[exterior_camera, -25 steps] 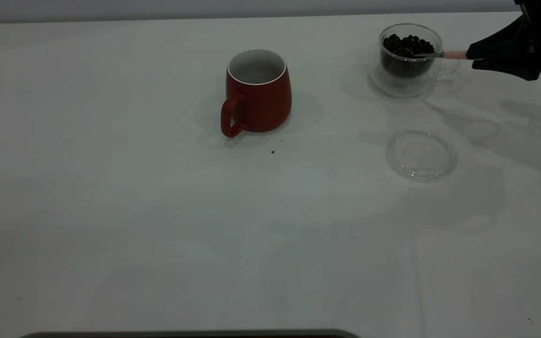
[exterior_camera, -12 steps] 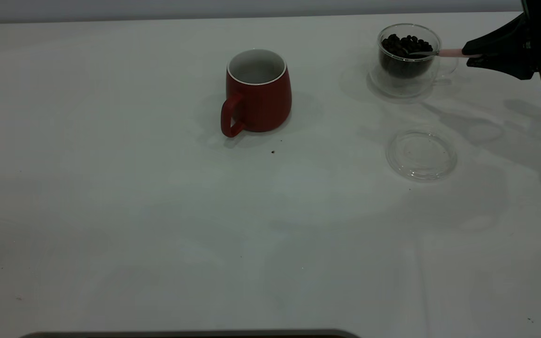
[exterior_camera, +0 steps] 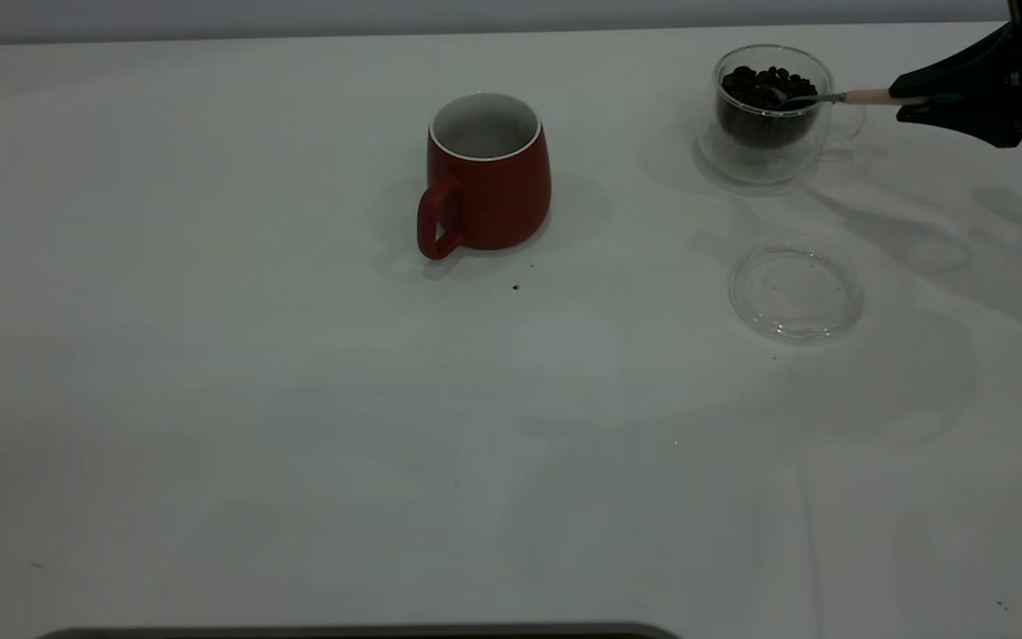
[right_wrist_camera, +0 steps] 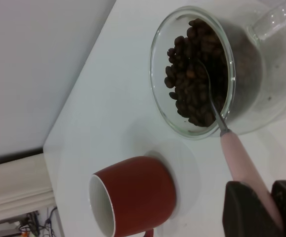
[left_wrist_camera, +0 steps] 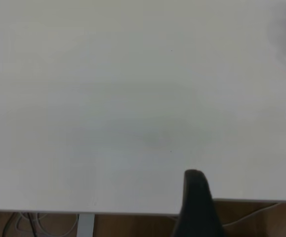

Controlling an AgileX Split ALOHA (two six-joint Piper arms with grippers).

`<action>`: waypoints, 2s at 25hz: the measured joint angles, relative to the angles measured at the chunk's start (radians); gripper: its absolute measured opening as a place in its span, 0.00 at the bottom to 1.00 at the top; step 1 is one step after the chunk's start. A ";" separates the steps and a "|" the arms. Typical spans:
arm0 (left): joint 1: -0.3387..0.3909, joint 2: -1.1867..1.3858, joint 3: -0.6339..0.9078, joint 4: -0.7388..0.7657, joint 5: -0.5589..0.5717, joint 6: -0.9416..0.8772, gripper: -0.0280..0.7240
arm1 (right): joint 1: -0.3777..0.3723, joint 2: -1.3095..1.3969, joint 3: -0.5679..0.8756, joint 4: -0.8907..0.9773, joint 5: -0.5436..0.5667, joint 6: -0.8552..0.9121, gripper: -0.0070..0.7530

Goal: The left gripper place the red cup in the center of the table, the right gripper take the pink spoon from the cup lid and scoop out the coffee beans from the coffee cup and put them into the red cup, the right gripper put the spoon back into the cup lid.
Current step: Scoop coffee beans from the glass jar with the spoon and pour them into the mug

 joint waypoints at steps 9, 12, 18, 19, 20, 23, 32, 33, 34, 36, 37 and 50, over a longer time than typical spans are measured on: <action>0.000 0.000 0.000 0.000 0.000 0.000 0.82 | -0.007 0.002 0.000 0.000 0.014 0.097 0.16; 0.000 0.000 0.000 0.000 0.000 0.000 0.82 | -0.013 0.002 0.000 0.000 0.020 0.122 0.16; 0.000 0.000 0.000 0.000 0.000 -0.002 0.82 | -0.035 0.023 0.000 0.001 0.078 0.150 0.16; 0.000 0.000 0.000 0.000 0.000 -0.002 0.82 | -0.038 0.034 0.000 0.002 0.091 0.153 0.16; 0.000 0.000 0.000 0.000 0.000 -0.002 0.82 | -0.040 0.044 0.000 0.002 0.104 0.154 0.16; 0.000 0.000 0.000 0.000 0.001 -0.002 0.82 | -0.051 0.073 0.000 0.002 0.141 0.143 0.16; 0.000 0.000 0.000 0.000 0.001 -0.002 0.82 | -0.096 0.085 -0.001 0.004 0.245 0.052 0.16; 0.000 0.000 0.000 0.000 0.001 -0.002 0.82 | -0.098 0.085 -0.001 0.004 0.256 0.044 0.16; 0.000 0.000 0.000 0.000 0.001 -0.002 0.82 | -0.099 0.085 -0.001 0.004 0.262 0.039 0.16; 0.000 0.000 0.000 0.000 0.001 -0.002 0.82 | -0.099 0.085 -0.001 0.004 0.269 0.028 0.16; 0.000 0.000 0.000 0.000 0.001 -0.002 0.82 | -0.099 0.085 -0.001 0.004 0.271 0.021 0.16; 0.000 0.000 0.000 0.000 0.001 -0.002 0.82 | -0.044 0.084 -0.001 -0.020 0.273 -0.027 0.16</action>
